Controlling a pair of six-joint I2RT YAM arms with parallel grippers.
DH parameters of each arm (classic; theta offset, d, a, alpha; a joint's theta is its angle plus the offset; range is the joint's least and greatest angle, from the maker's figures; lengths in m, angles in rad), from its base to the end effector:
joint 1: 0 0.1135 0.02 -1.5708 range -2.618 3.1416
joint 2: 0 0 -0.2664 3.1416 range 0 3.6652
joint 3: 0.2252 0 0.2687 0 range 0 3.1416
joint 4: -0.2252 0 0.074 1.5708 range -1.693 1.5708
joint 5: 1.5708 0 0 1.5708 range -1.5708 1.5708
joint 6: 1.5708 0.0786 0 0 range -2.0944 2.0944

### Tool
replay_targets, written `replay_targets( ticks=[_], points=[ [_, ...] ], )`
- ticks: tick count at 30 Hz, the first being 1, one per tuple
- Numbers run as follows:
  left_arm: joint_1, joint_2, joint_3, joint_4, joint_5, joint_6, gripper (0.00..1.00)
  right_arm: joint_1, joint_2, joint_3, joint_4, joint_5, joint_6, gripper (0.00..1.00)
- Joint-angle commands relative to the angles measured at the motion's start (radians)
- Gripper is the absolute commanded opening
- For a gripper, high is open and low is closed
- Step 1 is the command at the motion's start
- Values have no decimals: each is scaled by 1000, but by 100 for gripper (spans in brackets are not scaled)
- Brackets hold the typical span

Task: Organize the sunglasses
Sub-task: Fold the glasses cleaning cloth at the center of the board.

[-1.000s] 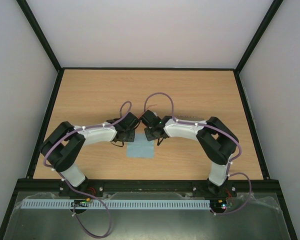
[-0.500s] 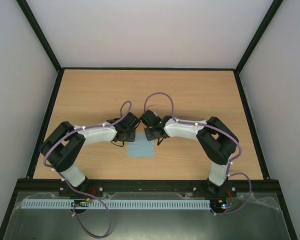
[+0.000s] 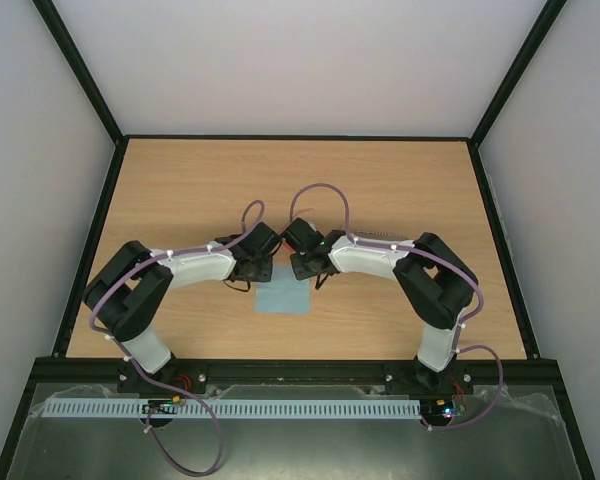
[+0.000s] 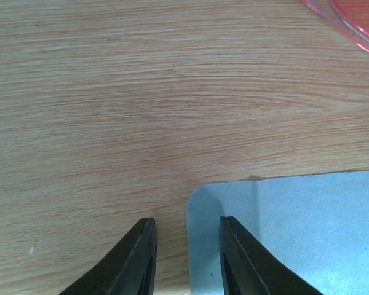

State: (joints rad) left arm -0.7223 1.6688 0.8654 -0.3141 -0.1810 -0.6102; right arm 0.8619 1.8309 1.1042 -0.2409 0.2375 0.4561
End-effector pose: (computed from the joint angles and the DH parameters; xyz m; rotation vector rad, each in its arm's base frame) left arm 0.2625 -0.2124 0.0957 0.0938 2.6683 -0.1900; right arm 0.2806 0.2988 0.1179 -0.4151 2.4810 0.2417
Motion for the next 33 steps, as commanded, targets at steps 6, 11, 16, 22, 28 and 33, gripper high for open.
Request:
replay_targets(
  ticks=[6,11,16,22,28,33],
  points=[
    [-3,-13,60,58,0,-10,37,40,18,5,-41,5,-2,1],
    [0,-12,57,74,2,-24,37,40,18,2,-39,3,-2,1],
    [6,-61,54,67,-26,-35,40,41,14,-5,-36,3,-2,1],
    [4,-108,55,47,-82,-41,40,41,12,-9,-34,1,-2,2],
    [7,-101,49,51,-94,-46,41,40,9,-10,-33,9,3,1],
    [7,-73,49,65,-71,-48,38,38,-3,-29,-15,17,23,1]
  ],
)
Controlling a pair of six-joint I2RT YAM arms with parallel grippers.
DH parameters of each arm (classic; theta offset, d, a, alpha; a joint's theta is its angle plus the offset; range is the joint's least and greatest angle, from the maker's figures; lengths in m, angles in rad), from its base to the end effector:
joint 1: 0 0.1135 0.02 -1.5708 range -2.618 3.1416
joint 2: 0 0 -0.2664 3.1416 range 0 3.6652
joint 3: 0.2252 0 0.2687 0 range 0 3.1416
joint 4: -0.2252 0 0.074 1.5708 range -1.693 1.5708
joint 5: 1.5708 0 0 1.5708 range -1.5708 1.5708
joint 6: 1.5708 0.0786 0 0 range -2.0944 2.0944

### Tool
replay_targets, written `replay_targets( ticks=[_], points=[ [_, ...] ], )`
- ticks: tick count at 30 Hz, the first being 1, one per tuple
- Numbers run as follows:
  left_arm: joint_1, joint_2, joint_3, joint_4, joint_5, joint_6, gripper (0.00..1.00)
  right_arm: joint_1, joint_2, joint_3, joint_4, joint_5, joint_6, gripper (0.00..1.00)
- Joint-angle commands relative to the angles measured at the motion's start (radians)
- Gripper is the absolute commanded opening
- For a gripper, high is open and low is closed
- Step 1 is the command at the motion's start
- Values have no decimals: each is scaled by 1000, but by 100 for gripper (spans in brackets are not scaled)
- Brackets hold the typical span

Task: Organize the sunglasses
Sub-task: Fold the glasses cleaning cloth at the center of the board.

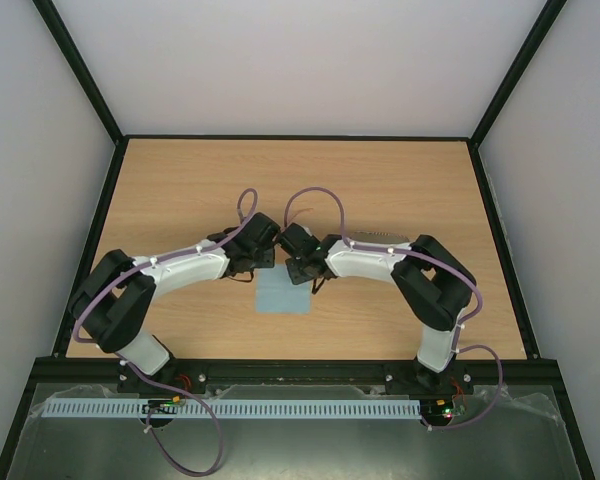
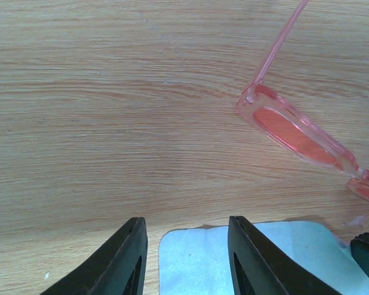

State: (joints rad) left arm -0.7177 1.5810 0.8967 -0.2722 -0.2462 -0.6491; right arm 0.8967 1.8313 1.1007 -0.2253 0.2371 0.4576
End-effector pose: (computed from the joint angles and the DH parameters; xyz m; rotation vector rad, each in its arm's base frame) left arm 0.2764 -0.2159 0.1380 -0.0123 2.5048 -0.2612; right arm 0.2706 0.3092 0.1180 -0.4533 2.4667 0.2659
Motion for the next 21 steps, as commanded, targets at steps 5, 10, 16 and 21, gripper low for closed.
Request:
replay_targets(
  ticks=[5,10,16,21],
  points=[
    [3,-2,6,15,-9,-13,37,-14,-24,-66,25,-21,45,1],
    [6,-11,-5,8,5,-10,37,-36,-61,-127,99,-50,41,1],
    [6,-18,-33,14,41,-9,36,-61,-108,-175,159,-80,17,1],
    [6,-21,-57,19,72,8,35,-79,-122,-191,188,-108,-12,1]
  ],
)
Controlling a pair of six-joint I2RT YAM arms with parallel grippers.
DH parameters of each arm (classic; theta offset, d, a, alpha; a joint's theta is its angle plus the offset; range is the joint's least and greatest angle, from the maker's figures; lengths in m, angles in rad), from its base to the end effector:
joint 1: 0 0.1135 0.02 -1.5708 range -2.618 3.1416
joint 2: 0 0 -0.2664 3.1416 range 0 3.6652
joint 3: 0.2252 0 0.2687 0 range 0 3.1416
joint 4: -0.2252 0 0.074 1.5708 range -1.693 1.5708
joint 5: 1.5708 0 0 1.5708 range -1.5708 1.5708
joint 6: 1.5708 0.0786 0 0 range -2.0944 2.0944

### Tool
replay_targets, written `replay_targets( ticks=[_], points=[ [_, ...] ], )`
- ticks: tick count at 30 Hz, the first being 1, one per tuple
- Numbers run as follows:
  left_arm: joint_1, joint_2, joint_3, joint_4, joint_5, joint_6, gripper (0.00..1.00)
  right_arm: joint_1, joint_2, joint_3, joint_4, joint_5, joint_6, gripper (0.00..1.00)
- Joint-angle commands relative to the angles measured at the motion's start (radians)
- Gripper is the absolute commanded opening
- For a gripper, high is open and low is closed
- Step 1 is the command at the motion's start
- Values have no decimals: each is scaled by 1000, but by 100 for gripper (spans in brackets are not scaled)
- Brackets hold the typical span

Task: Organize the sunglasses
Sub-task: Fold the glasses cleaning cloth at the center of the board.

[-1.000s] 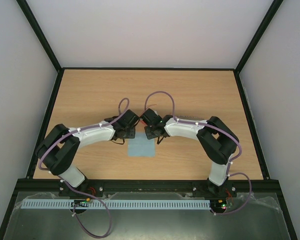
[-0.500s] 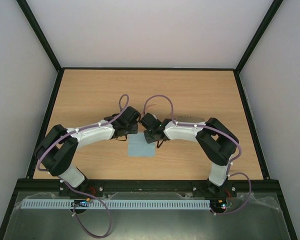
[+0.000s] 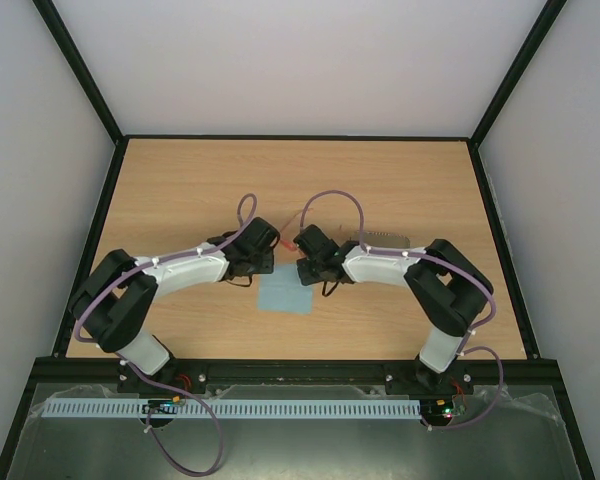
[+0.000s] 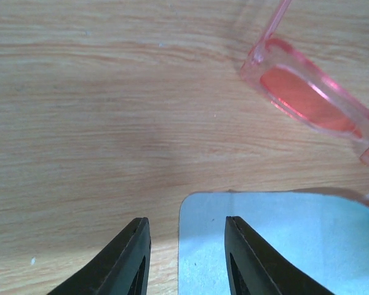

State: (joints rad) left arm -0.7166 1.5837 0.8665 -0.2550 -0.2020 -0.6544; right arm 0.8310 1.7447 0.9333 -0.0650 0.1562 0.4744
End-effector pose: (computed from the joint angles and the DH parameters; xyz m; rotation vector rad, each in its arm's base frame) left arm 0.2708 -0.2149 0.1282 -0.0004 2.5399 -0.2968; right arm 0.2699 0.2776 0.1107 -0.3694 2.4444 0.3894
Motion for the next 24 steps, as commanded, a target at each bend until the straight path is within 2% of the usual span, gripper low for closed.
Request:
replay_targets(
  ticks=[1,24],
  points=[
    [5,-22,-30,7,32,17,35,-15,-38,-28,35,-32,-35,2],
    [5,106,26,69,42,53,30,-49,-50,-42,52,-64,-83,2]
  ],
)
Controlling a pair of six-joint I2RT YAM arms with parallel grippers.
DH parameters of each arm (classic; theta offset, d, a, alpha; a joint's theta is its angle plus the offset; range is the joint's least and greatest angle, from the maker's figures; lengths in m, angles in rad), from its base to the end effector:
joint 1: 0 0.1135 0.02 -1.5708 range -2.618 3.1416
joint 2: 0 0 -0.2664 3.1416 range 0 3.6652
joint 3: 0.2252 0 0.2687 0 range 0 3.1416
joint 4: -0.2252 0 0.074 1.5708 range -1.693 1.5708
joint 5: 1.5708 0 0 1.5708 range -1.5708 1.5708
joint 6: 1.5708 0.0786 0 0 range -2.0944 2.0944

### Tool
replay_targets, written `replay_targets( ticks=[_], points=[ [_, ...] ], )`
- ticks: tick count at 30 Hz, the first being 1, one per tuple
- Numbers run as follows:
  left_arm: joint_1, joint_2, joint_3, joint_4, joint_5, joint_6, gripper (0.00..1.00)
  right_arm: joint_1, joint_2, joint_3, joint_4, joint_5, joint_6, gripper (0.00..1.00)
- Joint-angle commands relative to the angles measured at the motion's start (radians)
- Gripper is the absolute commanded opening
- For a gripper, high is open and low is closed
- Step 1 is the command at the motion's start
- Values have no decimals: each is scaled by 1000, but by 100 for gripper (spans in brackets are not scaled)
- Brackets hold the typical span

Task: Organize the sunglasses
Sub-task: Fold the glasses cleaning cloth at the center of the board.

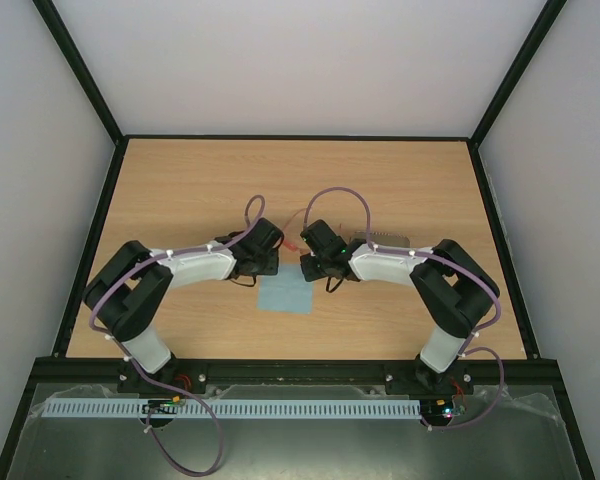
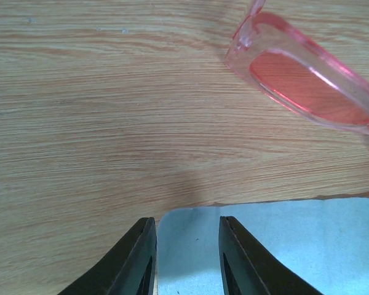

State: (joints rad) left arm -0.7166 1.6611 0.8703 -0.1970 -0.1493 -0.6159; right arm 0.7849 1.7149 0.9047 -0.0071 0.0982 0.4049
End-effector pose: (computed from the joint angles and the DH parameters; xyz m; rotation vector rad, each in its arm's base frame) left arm 0.2749 -0.2240 0.1081 0.0719 2.5744 -0.3261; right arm 0.2788 0.2677 0.1177 -0.4124 2.3944 0.4398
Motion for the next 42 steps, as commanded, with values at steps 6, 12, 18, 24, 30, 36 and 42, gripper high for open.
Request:
replay_targets(
  ticks=[6,12,18,24,30,36,42],
  points=[
    [5,43,21,7,-24,14,28,-3,-17,-13,-10,-8,-15,2],
    [5,51,14,8,-33,14,28,-5,-17,-11,-9,-8,-15,2],
    [6,70,16,16,-32,19,25,-3,-14,-9,-9,-10,-17,2],
    [6,71,3,21,-20,21,18,-4,-14,-9,-10,-9,-18,2],
    [6,56,-40,34,-15,16,11,-5,-8,-9,-10,-7,-18,2],
    [6,46,-51,42,-13,12,2,-4,-6,-4,-13,-14,-17,2],
    [6,0,-45,29,-15,19,2,-4,-17,11,-31,-36,-15,1]
  ],
)
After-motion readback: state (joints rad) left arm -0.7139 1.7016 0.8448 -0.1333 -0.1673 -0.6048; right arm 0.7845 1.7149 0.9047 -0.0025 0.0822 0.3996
